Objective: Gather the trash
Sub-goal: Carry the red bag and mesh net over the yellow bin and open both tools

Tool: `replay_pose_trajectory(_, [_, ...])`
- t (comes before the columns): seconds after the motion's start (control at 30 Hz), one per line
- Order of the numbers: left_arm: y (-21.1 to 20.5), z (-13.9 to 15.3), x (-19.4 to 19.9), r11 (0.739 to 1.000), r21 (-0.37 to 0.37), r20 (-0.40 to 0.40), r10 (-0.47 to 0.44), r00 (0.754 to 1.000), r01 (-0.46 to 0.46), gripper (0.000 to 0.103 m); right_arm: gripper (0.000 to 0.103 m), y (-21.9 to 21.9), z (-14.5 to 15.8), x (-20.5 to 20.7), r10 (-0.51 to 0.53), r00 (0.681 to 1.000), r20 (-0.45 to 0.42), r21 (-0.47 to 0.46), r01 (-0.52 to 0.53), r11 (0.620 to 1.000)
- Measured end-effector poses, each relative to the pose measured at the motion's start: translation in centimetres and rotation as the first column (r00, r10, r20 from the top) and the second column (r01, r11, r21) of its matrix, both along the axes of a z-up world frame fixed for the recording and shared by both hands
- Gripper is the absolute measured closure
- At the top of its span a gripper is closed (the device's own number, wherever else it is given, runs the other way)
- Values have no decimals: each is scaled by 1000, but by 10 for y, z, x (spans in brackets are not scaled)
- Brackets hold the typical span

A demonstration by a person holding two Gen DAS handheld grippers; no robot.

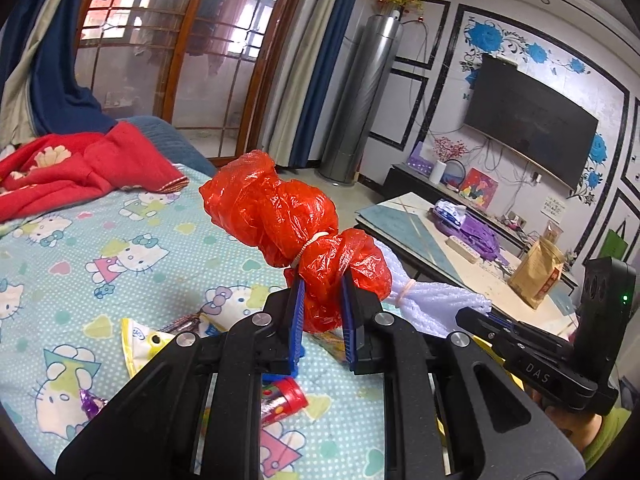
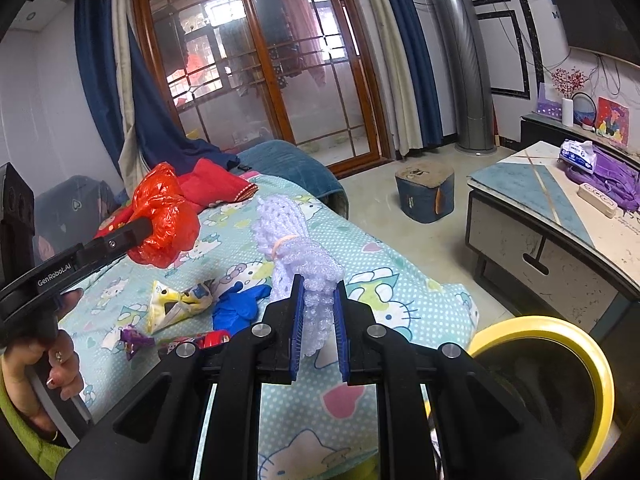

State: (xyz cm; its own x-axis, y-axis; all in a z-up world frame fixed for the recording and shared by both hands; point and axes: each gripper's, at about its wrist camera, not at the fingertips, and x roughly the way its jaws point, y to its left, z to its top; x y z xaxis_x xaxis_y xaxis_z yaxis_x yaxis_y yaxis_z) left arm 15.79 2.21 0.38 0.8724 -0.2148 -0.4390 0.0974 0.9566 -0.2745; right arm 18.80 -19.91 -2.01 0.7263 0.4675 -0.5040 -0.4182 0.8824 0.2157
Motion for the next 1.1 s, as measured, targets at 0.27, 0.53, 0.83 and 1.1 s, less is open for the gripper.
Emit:
replay_pose_trajectory(0.27, [-15, 7, -9, 999, 9, 24, -31, 999, 31, 92, 89, -21, 7, -14, -41, 999, 8, 2, 41, 999])
replay_pose_trajectory(0.53, [-27, 9, -16, 997, 15, 34, -73, 997, 72, 92, 89, -43, 13, -27, -95, 995, 24, -3, 95, 995])
replay_pose_trajectory(0.83, [-50, 9, -24, 990, 35, 47, -142, 989, 140, 92, 89, -76, 15, -39, -169, 985, 39, -8, 169, 986])
replay_pose_trajectory(1.1, [-72, 7, -31, 979, 58, 47, -197, 979, 194, 92, 89, -97, 13, -49, -215, 976, 39, -5, 216, 976])
